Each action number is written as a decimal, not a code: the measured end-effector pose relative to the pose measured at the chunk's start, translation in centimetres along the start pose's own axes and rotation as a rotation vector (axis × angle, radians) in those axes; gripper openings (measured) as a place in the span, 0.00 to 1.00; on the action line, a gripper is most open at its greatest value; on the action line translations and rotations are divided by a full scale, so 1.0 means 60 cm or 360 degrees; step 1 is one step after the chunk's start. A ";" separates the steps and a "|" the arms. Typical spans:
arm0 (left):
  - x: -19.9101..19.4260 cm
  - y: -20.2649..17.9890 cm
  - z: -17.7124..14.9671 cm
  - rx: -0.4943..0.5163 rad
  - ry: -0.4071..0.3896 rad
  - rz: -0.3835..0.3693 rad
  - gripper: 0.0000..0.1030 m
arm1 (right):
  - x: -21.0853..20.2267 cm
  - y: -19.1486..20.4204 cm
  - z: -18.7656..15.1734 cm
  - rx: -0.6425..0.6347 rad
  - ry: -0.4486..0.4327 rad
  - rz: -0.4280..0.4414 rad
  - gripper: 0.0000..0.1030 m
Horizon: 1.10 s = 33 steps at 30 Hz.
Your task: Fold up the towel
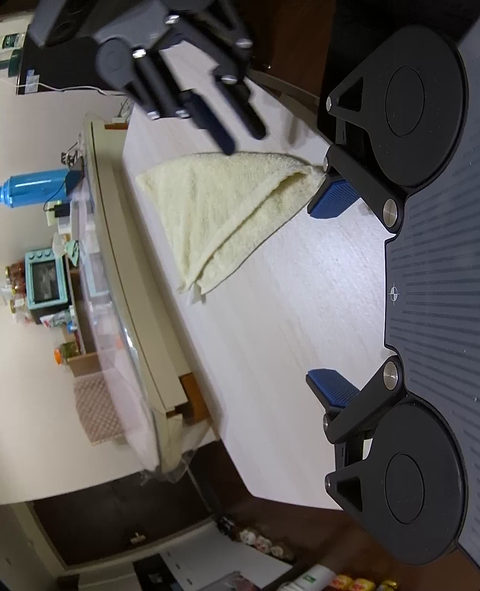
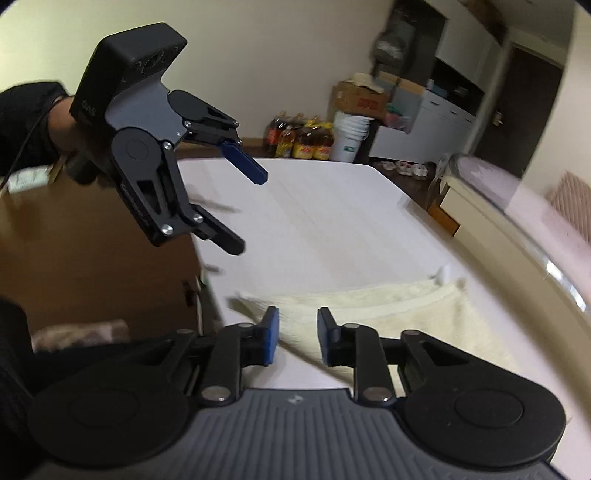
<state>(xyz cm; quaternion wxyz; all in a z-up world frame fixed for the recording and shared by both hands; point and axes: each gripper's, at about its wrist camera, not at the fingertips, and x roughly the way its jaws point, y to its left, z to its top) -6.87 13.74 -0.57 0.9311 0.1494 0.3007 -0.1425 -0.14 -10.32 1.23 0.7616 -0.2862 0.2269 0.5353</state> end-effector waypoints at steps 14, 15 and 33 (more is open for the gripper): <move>-0.033 0.010 -0.026 -0.0027 -0.0066 -0.0028 0.90 | 0.039 0.092 0.001 -0.0068 0.0066 -0.0230 0.23; -0.034 0.011 -0.029 -0.0036 -0.0067 -0.0029 0.90 | 0.044 0.095 0.003 -0.0088 0.0073 -0.0238 0.23; -0.049 0.021 -0.037 -0.0059 -0.0084 -0.0038 0.90 | 0.058 0.090 0.021 -0.0179 0.0096 -0.0101 0.09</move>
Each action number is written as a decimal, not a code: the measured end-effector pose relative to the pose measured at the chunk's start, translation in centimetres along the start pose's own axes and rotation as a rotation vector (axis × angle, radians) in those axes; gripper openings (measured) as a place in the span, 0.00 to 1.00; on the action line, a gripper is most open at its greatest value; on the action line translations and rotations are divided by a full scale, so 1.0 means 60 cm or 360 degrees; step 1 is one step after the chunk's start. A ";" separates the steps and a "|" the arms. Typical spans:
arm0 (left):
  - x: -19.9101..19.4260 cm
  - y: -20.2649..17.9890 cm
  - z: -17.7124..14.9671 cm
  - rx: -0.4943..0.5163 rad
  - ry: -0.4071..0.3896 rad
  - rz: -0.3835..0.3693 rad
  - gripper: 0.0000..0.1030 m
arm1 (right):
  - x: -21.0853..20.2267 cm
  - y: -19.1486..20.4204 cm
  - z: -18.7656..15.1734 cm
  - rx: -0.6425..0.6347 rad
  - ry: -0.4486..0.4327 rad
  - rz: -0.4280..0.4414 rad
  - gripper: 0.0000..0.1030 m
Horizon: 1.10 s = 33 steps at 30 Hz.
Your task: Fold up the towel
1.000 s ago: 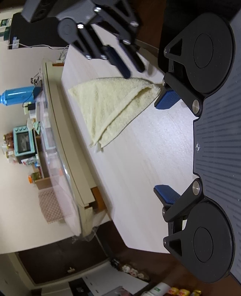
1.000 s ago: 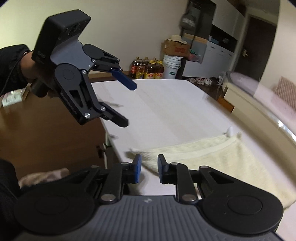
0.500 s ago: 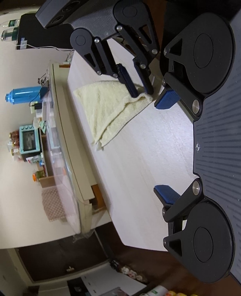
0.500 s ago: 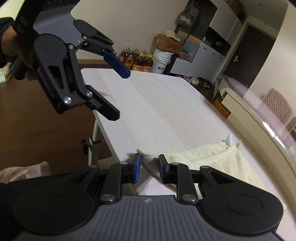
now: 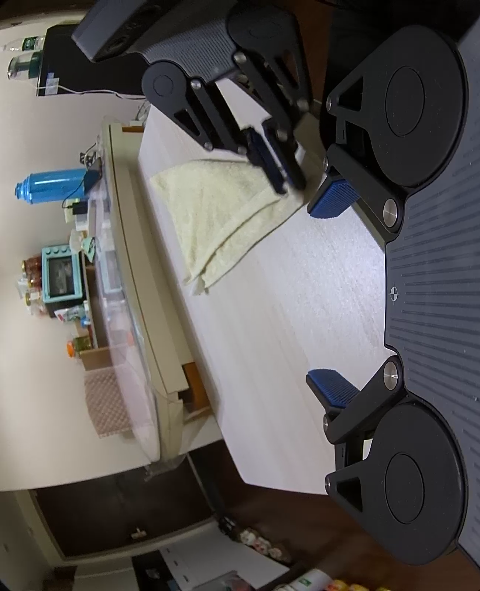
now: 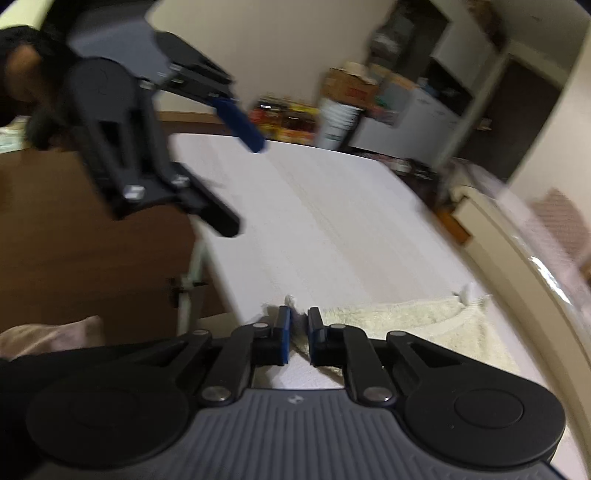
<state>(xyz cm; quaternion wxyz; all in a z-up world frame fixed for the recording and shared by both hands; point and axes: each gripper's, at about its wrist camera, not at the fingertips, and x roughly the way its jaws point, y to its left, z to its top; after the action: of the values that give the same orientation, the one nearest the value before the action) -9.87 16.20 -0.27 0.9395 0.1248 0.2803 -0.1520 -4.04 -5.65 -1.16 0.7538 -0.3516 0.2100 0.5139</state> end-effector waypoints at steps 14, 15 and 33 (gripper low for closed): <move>0.103 0.006 0.097 0.0149 0.0004 -0.0193 0.90 | -0.116 -0.057 -0.064 0.0111 -0.0027 0.0421 0.07; 0.117 0.012 0.110 0.0144 0.0004 -0.0204 0.90 | -0.117 -0.056 -0.065 0.0106 -0.0034 0.0421 0.07; 0.312 0.024 0.174 0.0547 0.0266 -0.0385 0.90 | -0.180 -0.091 -0.087 0.0320 -0.0190 0.0657 0.07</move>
<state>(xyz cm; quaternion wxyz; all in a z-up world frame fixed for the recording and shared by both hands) 10.67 10.17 -2.14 0.8528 0.2608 0.3402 -0.2982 -2.92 -17.56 4.43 0.6751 -0.1934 0.2826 0.6534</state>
